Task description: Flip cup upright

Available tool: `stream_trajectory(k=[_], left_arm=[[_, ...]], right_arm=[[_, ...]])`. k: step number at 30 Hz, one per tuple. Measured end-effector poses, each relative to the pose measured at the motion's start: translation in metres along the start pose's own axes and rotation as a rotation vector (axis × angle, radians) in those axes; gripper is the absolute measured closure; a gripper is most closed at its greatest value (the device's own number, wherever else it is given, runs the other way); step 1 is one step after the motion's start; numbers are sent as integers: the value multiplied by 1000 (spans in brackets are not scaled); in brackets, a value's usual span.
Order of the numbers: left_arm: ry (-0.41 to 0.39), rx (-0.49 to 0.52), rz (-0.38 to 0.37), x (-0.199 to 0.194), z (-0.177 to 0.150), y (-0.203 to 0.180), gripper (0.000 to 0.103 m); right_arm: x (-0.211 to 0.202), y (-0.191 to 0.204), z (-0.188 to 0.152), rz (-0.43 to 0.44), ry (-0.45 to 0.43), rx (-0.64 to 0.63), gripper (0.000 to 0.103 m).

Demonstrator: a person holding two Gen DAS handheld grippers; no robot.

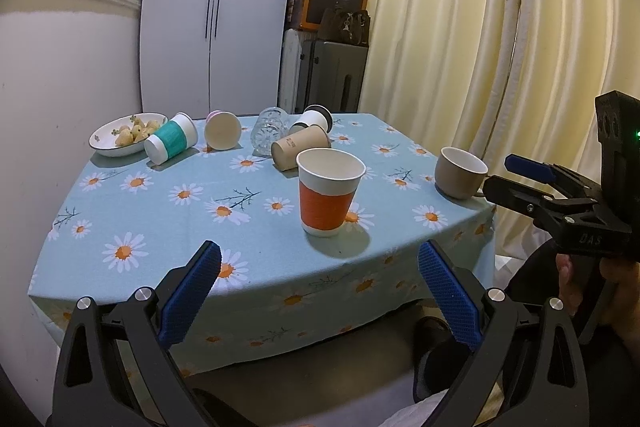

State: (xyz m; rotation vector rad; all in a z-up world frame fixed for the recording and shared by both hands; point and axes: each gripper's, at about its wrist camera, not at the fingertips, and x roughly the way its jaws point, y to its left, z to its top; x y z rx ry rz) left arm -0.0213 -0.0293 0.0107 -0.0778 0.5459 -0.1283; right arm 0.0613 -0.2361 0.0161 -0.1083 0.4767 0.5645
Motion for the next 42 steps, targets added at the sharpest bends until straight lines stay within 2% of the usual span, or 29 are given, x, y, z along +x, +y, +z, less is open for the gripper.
stream_trajectory(k=[42], left_arm=[[5,2,3,2,-1,1,7]], right_arm=[[0,2,-2,-14,7,-11,5]])
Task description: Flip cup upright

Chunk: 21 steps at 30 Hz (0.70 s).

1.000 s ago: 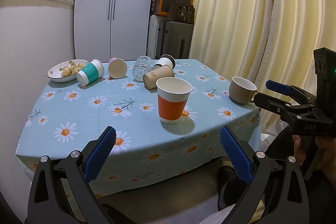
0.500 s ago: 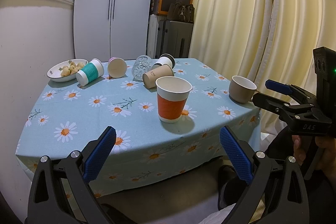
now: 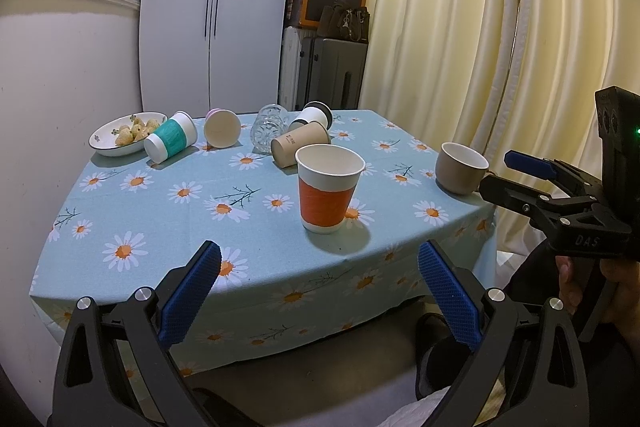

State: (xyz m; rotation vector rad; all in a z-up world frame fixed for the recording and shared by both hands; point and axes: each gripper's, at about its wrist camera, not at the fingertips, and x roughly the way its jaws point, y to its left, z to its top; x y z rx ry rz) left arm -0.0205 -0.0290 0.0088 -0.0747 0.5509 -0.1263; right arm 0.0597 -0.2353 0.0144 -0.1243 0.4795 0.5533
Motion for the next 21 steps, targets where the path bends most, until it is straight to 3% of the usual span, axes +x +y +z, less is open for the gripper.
stream_trajectory(k=[21], left_arm=[[5,-1,0,1,-1,6,7]], right_arm=[[0,0,0,-1,2,-1,5]])
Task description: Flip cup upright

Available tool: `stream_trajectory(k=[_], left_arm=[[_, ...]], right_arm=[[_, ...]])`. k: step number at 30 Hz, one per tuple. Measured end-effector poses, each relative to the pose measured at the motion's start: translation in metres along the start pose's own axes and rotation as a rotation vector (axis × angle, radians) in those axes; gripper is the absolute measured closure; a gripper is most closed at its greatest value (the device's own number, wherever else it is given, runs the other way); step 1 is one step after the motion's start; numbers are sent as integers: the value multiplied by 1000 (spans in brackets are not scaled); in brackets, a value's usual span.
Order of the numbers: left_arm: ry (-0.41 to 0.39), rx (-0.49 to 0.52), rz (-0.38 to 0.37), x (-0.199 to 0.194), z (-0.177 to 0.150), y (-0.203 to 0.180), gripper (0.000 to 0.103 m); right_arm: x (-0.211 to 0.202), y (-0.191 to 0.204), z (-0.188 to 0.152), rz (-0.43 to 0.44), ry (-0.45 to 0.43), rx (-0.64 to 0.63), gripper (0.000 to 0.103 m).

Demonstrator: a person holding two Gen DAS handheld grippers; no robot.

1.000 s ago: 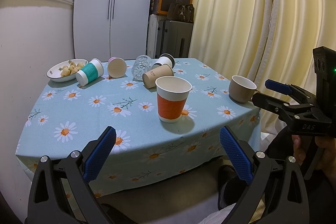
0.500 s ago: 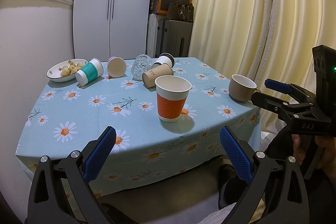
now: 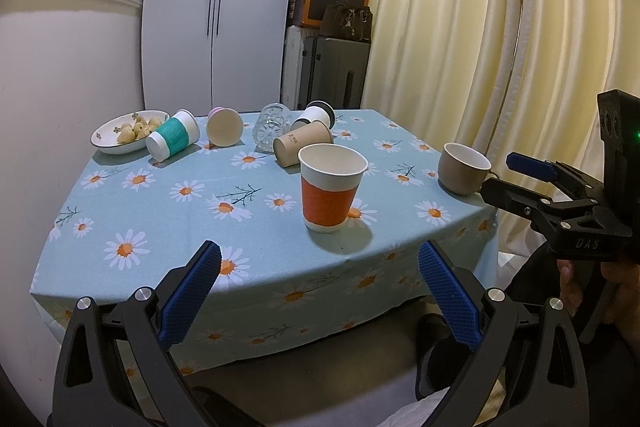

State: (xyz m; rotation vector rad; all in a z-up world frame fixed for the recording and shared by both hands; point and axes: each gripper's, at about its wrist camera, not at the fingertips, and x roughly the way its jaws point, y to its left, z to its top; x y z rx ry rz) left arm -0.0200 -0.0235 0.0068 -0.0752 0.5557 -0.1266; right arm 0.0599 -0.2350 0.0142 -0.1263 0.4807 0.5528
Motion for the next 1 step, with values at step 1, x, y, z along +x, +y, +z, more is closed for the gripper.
stream_trajectory(k=[1], left_arm=[[0,1,-1,0,0,0,7]], right_arm=[[0,0,0,0,0,0,5]])
